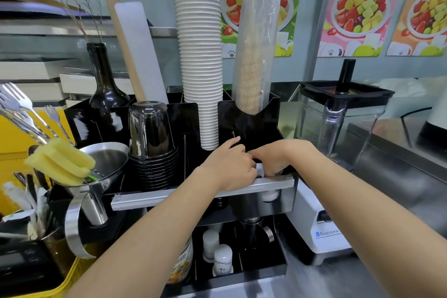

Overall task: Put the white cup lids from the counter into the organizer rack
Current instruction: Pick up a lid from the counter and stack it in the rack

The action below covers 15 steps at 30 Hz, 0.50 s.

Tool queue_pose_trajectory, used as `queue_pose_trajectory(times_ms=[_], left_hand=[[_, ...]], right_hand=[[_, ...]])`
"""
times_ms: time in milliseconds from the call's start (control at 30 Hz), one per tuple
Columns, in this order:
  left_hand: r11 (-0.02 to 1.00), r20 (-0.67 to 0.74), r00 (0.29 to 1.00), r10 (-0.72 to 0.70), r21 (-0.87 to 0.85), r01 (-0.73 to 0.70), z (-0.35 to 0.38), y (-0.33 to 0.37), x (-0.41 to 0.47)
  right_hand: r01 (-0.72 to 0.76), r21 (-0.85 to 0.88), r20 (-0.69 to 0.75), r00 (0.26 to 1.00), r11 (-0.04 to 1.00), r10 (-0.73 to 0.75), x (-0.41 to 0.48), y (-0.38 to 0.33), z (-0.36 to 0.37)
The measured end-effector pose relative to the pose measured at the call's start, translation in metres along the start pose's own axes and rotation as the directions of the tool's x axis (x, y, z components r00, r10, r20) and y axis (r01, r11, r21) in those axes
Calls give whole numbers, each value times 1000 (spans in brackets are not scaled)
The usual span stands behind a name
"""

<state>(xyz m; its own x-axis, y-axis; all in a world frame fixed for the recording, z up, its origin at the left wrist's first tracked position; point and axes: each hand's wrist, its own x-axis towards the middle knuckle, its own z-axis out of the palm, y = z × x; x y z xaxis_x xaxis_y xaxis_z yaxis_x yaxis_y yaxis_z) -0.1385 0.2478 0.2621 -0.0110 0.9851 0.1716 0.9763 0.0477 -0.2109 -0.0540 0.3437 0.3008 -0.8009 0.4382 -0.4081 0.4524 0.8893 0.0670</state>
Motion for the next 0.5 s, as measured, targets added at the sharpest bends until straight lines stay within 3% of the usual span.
queue_pose_trajectory(times_ms=[233, 367, 433, 500], left_hand=[[1000, 19, 1000, -12, -20, 12, -3, 2, 0], [999, -112, 994, -18, -53, 12, 1, 3, -6], [996, -196, 980, -33, -84, 16, -1, 5, -14], [990, -289, 953, -87, -135, 49, -5, 7, -31]], right_hand=[[3, 7, -25, 1000, 1000, -3, 3, 1, 4], [24, 80, -80, 997, 996, -18, -8, 3, 5], [52, 142, -183, 983, 988, -25, -19, 7, 5], [102, 192, -398, 917, 976, -18, -33, 10, 12]])
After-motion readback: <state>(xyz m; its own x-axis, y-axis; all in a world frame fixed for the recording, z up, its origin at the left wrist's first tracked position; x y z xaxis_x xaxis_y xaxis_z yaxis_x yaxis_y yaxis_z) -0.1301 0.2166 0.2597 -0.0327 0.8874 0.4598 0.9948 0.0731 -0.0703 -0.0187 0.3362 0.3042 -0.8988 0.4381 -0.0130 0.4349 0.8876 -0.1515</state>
